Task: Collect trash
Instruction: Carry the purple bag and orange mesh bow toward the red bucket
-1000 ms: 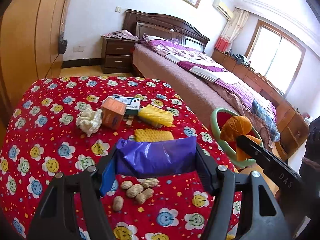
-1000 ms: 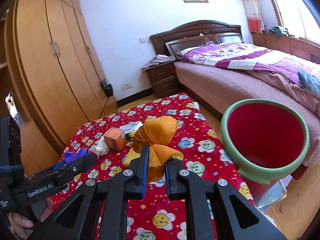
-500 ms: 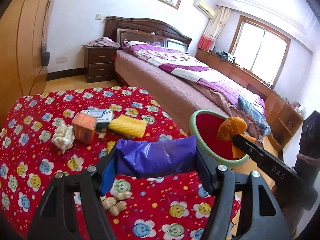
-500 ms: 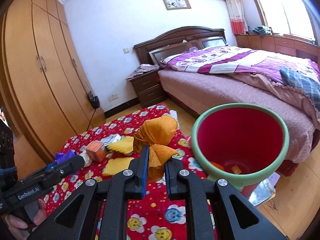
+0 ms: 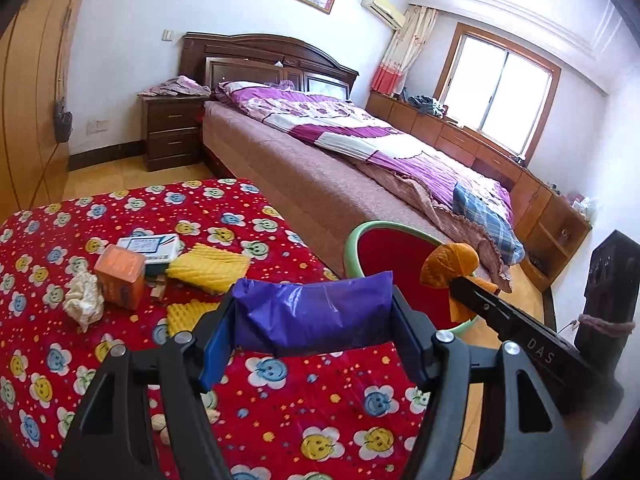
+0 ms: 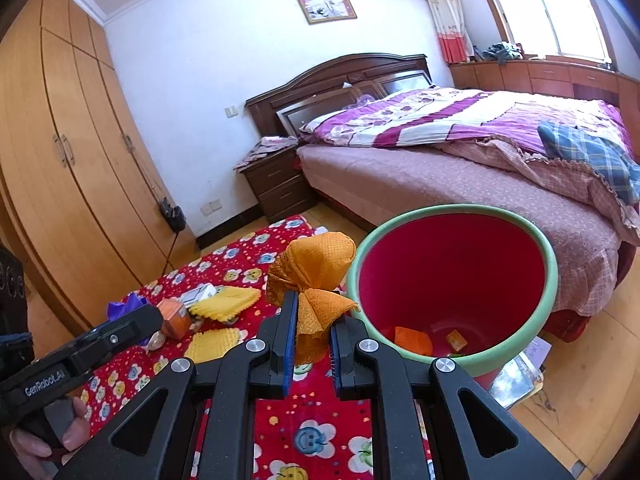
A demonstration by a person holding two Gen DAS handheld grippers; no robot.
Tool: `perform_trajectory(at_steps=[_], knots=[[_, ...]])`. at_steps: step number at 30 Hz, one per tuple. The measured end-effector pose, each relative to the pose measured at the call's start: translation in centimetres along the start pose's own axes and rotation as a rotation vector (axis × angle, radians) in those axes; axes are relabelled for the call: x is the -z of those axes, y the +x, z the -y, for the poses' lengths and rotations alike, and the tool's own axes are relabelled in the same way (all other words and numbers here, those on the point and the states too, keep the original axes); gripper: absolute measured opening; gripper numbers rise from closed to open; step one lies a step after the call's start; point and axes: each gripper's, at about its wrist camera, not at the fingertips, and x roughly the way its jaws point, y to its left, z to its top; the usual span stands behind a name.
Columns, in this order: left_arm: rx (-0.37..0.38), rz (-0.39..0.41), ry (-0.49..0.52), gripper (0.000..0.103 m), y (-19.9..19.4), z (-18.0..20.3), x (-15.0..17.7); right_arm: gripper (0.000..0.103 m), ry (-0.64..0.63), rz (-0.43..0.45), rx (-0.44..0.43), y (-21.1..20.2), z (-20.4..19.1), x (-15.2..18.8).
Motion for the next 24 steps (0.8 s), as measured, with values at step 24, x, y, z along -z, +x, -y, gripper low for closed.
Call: perform_trajectory(at_steps=[24], knots=[[0.098,-0.097,0.147,0.069,10.5,8.1,-0.6,0.014,0.161,0.040,0.176,0.4,10.6,0.0]])
